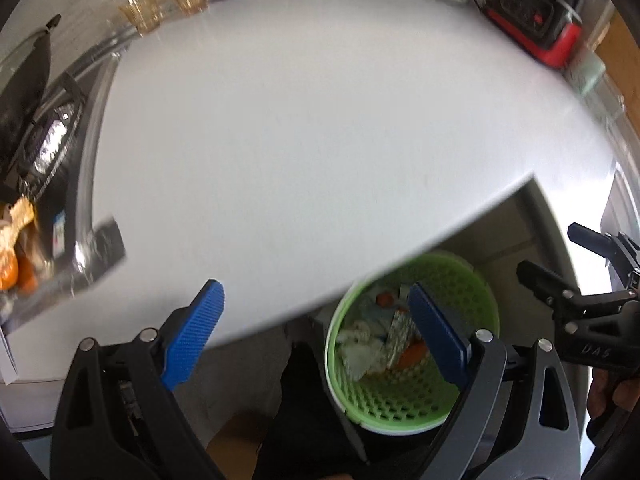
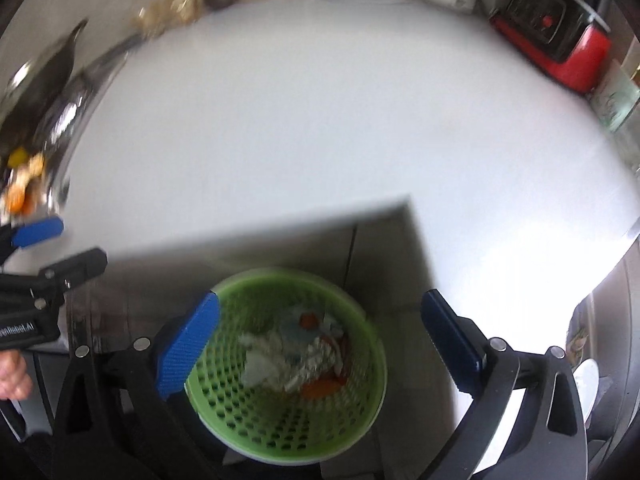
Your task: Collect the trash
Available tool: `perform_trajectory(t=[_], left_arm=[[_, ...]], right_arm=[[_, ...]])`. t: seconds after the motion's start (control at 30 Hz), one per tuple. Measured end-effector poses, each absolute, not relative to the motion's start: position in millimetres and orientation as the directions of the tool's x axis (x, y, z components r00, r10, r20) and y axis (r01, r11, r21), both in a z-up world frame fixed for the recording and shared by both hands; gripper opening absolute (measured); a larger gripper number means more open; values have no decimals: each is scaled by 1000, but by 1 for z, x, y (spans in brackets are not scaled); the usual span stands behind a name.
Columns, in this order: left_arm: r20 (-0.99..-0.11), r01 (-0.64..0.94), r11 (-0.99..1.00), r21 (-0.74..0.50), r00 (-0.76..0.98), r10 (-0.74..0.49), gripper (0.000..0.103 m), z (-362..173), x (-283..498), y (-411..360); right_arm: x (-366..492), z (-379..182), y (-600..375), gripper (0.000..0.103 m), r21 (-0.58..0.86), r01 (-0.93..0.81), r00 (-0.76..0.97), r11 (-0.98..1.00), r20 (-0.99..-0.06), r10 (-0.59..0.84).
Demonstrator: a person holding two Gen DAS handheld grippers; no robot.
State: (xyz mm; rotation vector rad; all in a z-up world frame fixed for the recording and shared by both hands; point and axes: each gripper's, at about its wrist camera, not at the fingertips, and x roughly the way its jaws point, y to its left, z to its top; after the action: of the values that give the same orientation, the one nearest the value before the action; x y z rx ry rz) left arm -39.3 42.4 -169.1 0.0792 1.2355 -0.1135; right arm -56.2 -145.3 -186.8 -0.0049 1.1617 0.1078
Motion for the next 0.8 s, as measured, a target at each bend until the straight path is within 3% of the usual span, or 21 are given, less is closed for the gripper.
perform_trajectory(t=[0.4,0.8], left_arm=[[-833,34,998,43,553,17,89,-76,29,64],[-701,-80,995,53,707,95,94,6,18,71]], right_arm=[[29,-102,-127,100,88,-100,566,991,-814,130],[29,-13,-104,100,74,-243,714,967,-661,230]])
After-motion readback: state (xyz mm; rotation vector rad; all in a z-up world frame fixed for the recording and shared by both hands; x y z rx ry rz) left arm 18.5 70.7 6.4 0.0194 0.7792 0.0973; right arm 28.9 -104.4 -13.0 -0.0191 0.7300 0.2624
